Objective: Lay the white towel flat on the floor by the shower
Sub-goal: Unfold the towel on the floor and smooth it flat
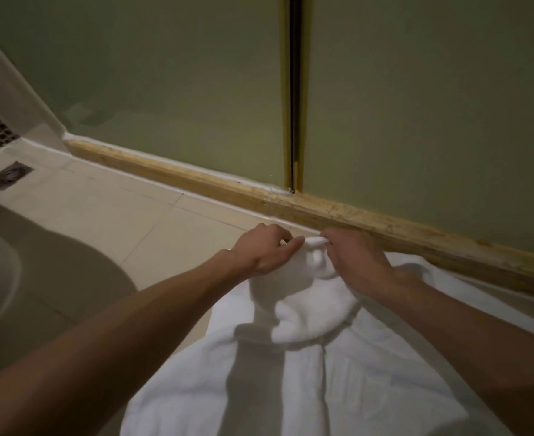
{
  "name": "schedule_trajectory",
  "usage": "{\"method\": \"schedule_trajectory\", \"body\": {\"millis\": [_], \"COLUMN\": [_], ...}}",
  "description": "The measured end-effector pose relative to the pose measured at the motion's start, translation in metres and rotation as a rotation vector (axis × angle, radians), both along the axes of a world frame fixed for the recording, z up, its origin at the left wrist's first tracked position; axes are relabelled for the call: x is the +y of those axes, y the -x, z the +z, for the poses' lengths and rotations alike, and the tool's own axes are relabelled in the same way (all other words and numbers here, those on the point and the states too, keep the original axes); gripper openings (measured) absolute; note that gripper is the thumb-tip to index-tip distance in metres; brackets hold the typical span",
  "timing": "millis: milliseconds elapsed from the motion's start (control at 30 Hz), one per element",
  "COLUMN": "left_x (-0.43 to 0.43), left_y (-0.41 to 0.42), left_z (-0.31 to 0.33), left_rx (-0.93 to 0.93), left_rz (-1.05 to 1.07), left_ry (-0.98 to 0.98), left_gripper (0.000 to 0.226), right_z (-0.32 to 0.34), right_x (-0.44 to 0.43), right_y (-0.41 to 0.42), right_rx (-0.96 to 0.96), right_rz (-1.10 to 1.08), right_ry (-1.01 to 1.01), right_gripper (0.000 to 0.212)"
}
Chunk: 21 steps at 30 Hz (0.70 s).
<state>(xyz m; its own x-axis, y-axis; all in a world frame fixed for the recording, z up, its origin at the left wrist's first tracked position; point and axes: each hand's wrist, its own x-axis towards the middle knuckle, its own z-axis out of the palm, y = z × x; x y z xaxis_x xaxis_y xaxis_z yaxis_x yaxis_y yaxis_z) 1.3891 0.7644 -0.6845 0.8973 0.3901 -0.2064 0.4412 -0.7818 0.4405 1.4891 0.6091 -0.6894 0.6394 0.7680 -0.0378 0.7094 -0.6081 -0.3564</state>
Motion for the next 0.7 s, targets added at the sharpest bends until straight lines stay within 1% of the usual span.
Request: {"method": "schedule_trajectory", "body": {"millis": [67, 167, 233, 300, 367, 433, 467, 567, 633, 700], "left_x": [0.005, 0.010, 0.011, 0.012, 0.013, 0.014, 0.015, 0.017, 0.014, 0.005], "left_y": [0.000, 0.002, 0.004, 0.004, 0.001, -0.003, -0.005, -0.008, -0.004, 0.007], "left_z": [0.001, -0.003, -0.008, -0.014, -0.019, -0.024, -0.027, -0.035, -0.037, -0.044], "left_rx": [0.063, 0.127, 0.118, 0.093, 0.062, 0.016, -0.002, -0.033, -0.062, -0.075], "left_rz": [-0.015, -0.056, -0.062, -0.044, -0.003, 0.069, 0.109, 0.201, 0.239, 0.212], "left_ry": [-0.076, -0.128, -0.161, -0.185, -0.212, -0.227, -0.234, -0.261, -0.272, -0.321], "left_gripper": [0.038, 0.039, 0.040, 0.039, 0.032, 0.023, 0.022, 0.029, 0.039, 0.051], "right_z": [-0.005, -0.012, -0.014, -0.015, -0.017, -0.022, -0.025, -0.031, -0.038, -0.049], "right_x": [0.003, 0.004, 0.006, 0.011, 0.016, 0.020, 0.022, 0.021, 0.019, 0.015], "right_y": [0.003, 0.003, 0.000, -0.002, -0.002, 0.000, 0.003, 0.016, 0.027, 0.035], "right_rx": [0.015, 0.009, -0.009, -0.021, -0.053, -0.165, -0.234, -0.375, -0.360, -0.285], "right_rz": [0.003, 0.037, 0.054, 0.040, 0.017, 0.040, 0.053, 0.089, 0.146, 0.245], "right_ry": [0.016, 0.024, 0.069, 0.110, 0.136, 0.124, 0.085, -0.001, -0.067, -0.048], "right_gripper": [0.019, 0.012, 0.007, 0.009, 0.017, 0.031, 0.037, 0.046, 0.044, 0.035]}}
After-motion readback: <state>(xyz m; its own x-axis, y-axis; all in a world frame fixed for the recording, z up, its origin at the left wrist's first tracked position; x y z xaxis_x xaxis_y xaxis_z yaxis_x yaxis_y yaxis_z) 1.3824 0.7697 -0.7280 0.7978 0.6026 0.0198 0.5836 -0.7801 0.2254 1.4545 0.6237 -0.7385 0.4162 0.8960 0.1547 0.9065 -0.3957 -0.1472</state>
